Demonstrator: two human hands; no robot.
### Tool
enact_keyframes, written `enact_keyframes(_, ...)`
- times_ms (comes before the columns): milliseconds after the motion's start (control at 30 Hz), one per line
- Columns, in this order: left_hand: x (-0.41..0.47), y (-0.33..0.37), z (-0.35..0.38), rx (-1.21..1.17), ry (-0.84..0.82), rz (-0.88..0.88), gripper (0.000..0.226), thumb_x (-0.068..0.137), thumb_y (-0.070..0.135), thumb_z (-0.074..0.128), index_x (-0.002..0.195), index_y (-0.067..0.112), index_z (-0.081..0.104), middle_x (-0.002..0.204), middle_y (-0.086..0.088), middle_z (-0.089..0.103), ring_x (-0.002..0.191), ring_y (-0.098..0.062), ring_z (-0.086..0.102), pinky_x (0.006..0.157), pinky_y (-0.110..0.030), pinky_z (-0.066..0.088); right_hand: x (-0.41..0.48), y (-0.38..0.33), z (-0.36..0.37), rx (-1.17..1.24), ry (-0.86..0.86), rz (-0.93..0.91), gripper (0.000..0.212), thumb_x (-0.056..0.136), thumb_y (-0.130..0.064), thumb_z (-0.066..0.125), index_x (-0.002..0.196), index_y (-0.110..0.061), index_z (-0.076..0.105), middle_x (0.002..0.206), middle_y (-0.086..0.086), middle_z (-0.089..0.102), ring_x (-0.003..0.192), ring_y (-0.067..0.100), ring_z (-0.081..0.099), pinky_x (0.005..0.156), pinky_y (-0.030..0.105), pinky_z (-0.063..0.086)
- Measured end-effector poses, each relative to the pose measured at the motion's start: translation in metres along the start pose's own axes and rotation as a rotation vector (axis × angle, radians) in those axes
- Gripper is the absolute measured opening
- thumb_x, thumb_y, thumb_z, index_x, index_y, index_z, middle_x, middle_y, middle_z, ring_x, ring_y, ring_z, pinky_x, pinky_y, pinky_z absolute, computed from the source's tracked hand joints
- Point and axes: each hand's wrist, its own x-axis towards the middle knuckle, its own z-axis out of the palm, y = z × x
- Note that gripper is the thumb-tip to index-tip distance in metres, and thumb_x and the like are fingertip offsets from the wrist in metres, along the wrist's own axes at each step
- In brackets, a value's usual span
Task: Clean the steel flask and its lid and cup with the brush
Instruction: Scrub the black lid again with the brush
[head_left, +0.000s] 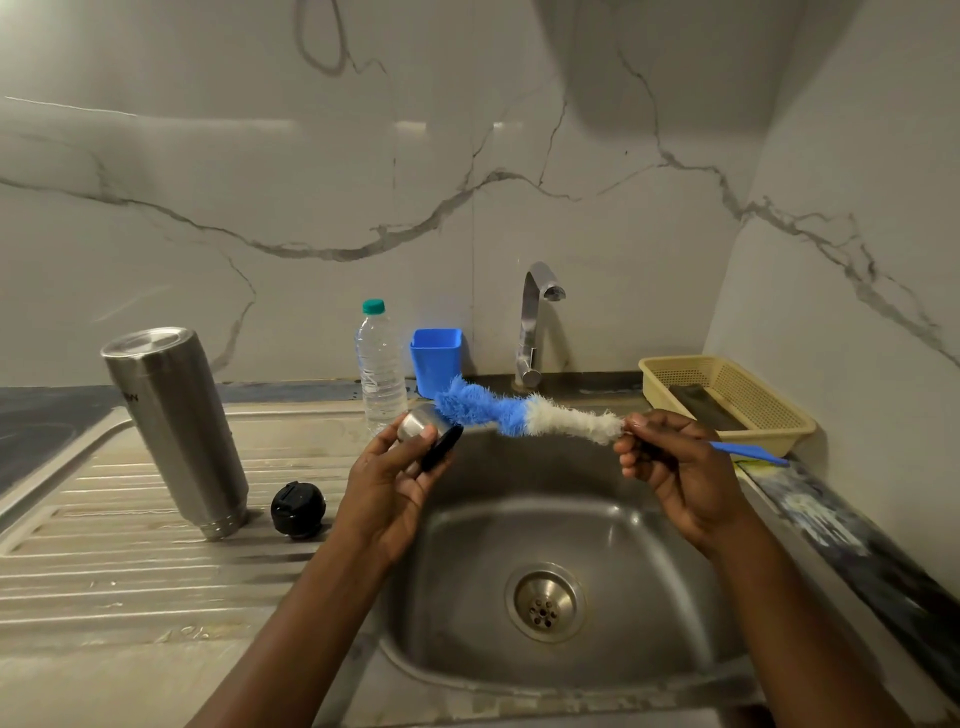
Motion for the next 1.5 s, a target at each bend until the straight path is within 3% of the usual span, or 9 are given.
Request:
enact_keyframes(167, 0.001, -0.005, -0.003, 0.278, -0.003, 0.030, 0.065, 0.069, -0.008, 0.079, 0.132, 0.004, 0.065, 0.120, -0.020, 0.076, 0.108, -0.033, 0.076, 0.080, -0.036, 0.066, 0.001, 0.006, 0.009, -0.022, -0.042, -0.015, 0.021, 0.096, -0.004, 0.059, 0.085, -0.005, 0.077, 0.077, 0.017, 0.072, 0.065, 0.019, 0.069, 0.058, 0.026, 0.059)
enact_keyframes(300, 0.001, -0.006, -0.005, 0.524, -0.013, 0.156, 0.076, 0.053, -0.004, 0.088, 0.125, 0.007, 0.067, 0.114, -0.009, 0.080, 0.107, -0.026, 0.077, 0.084, -0.036, 0.062, -0.002, 0.001, 0.008, -0.078, -0.075, -0.023, 0.022, 0.092, -0.008, 0.062, 0.077, -0.009, 0.078, 0.075, 0.018, 0.071, 0.062, 0.020, 0.068, 0.056, 0.027, 0.059)
enact_keyframes(567, -0.006, -0.008, -0.001, 0.721, -0.064, 0.233, 0.086, 0.063, -0.011, 0.089, 0.137, 0.021, 0.059, 0.117, -0.003, 0.080, 0.108, -0.023, 0.077, 0.081, -0.034, 0.064, -0.001, 0.005, 0.004, -0.196, -0.135, -0.034, 0.015, 0.094, -0.006, 0.064, 0.086, 0.001, 0.075, 0.079, 0.022, 0.070, 0.067, 0.026, 0.068, 0.061, 0.031, 0.059)
enact_keyframes(767, -0.002, -0.002, -0.004, 0.648, 0.033, 0.243, 0.118, 0.058, -0.016, 0.088, 0.160, 0.019, 0.038, 0.111, -0.003, 0.081, 0.101, -0.020, 0.078, 0.083, -0.036, 0.062, -0.001, -0.005, -0.007, -0.176, -0.101, -0.039, 0.014, 0.084, -0.014, 0.069, 0.076, -0.006, 0.077, 0.075, 0.021, 0.069, 0.064, 0.026, 0.066, 0.058, 0.031, 0.058)
enact_keyframes(900, -0.007, -0.009, 0.000, 0.729, -0.031, 0.242, 0.103, 0.062, -0.015, 0.089, 0.150, 0.021, 0.049, 0.109, -0.004, 0.081, 0.101, -0.020, 0.078, 0.076, -0.030, 0.063, -0.001, 0.002, -0.001, -0.205, -0.154, -0.031, 0.015, 0.086, -0.013, 0.068, 0.080, -0.002, 0.076, 0.077, 0.022, 0.069, 0.065, 0.026, 0.067, 0.059, 0.031, 0.058)
enact_keyframes(1100, 0.001, -0.003, -0.006, 0.665, 0.044, 0.247, 0.112, 0.060, -0.015, 0.089, 0.157, 0.018, 0.043, 0.114, -0.006, 0.080, 0.102, -0.020, 0.078, 0.080, -0.032, 0.063, -0.001, -0.006, -0.010, -0.171, -0.115, -0.026, 0.016, 0.079, -0.021, 0.075, 0.076, -0.006, 0.076, 0.074, 0.021, 0.068, 0.064, 0.025, 0.065, 0.057, 0.031, 0.057)
enact_keyframes(1233, -0.005, -0.010, -0.003, 0.742, -0.032, 0.253, 0.092, 0.061, -0.009, 0.091, 0.141, 0.020, 0.058, 0.117, -0.001, 0.080, 0.108, -0.021, 0.077, 0.081, -0.030, 0.064, 0.000, 0.006, 0.002, -0.208, -0.172, -0.014, 0.015, 0.088, -0.011, 0.068, 0.085, 0.003, 0.074, 0.078, 0.023, 0.069, 0.067, 0.027, 0.067, 0.060, 0.032, 0.058)
enact_keyframes(1400, 0.002, -0.001, -0.007, 0.660, 0.046, 0.256, 0.109, 0.061, -0.017, 0.088, 0.156, 0.017, 0.045, 0.117, -0.007, 0.079, 0.106, -0.022, 0.078, 0.090, -0.041, 0.063, -0.002, -0.007, -0.008, -0.145, -0.122, -0.018, 0.014, 0.077, -0.021, 0.075, 0.077, -0.008, 0.078, 0.074, 0.020, 0.069, 0.064, 0.024, 0.066, 0.057, 0.029, 0.057)
enact_keyframes(1500, -0.003, -0.006, -0.004, 0.707, 0.004, 0.245, 0.099, 0.060, -0.011, 0.089, 0.148, 0.019, 0.052, 0.116, -0.003, 0.080, 0.106, -0.020, 0.077, 0.086, -0.037, 0.063, -0.001, 0.001, -0.004, -0.147, -0.138, -0.017, 0.013, 0.083, -0.013, 0.070, 0.080, -0.003, 0.076, 0.076, 0.021, 0.069, 0.065, 0.025, 0.066, 0.058, 0.030, 0.058)
